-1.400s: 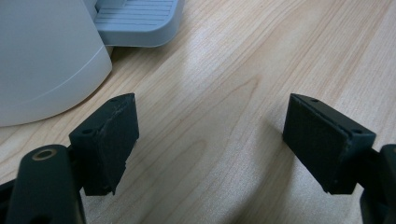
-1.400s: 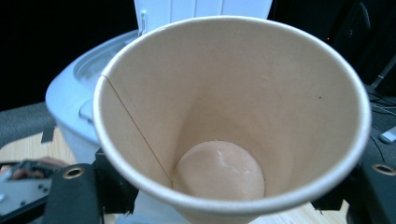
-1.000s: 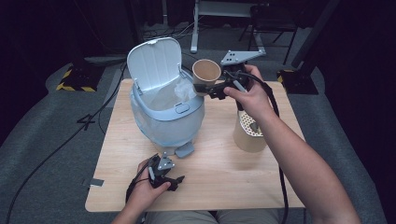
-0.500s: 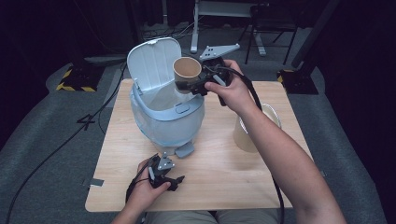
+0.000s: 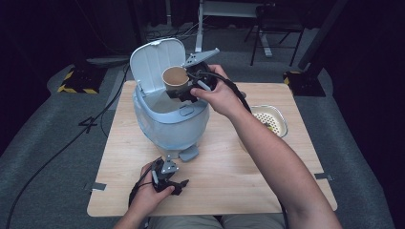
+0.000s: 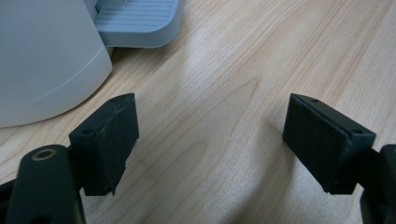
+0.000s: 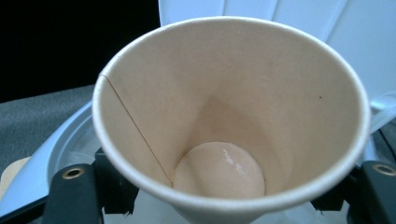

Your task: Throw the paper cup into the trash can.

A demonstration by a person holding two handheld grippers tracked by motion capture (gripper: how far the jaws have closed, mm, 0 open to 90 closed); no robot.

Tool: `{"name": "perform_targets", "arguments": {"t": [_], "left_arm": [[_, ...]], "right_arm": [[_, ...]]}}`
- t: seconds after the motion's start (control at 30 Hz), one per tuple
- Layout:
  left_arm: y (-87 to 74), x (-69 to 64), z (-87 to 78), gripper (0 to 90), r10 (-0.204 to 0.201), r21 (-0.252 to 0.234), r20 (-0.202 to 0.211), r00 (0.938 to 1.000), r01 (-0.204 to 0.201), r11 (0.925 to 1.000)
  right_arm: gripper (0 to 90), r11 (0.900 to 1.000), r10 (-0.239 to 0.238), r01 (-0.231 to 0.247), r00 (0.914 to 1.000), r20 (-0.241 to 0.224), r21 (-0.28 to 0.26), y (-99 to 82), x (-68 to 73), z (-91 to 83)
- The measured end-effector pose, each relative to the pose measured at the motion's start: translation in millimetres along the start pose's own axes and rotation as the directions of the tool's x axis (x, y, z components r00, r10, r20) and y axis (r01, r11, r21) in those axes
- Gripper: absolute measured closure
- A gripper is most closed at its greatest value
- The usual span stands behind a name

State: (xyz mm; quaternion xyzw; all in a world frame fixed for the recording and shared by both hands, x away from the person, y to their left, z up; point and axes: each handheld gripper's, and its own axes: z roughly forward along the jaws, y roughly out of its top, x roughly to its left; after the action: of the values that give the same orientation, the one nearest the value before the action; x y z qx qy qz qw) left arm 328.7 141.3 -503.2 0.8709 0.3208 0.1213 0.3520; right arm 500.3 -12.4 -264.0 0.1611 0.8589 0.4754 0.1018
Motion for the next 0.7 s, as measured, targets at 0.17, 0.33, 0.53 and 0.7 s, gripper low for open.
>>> {"name": "perform_targets", "arguments": {"t": [0.17,0.33,0.53,0.7], "left_arm": [[0.0,0.0,0.0,19.0,0.000,0.000,0.000,1.0000,0.000,1.0000],[0.0,-0.1,0.0,19.0,0.000,0.000,0.000,1.0000,0.000,1.0000],[0.0,0.0,0.0,19.0,0.000,0.000,0.000,1.0000,0.000,1.0000],[-0.8,0.2,-0.7,19.5,-0.006,-0.002,0.001,1.0000,0.006,1.0000]], "right_arm": [[12.6,0.9989,-0.047,0.047,0.9986,-0.024,0.006,0.2,4.1,4.7],[17.7,0.9975,-0.071,0.071,0.9975,0.011,0.000,2.6,6.3,-2.6],[15.6,0.9970,-0.064,0.065,0.9979,0.010,-0.043,3.3,8.8,-25.1],[15.7,0.9951,-0.075,0.076,0.9971,0.015,-0.064,-0.4,11.1,-52.2]]}}
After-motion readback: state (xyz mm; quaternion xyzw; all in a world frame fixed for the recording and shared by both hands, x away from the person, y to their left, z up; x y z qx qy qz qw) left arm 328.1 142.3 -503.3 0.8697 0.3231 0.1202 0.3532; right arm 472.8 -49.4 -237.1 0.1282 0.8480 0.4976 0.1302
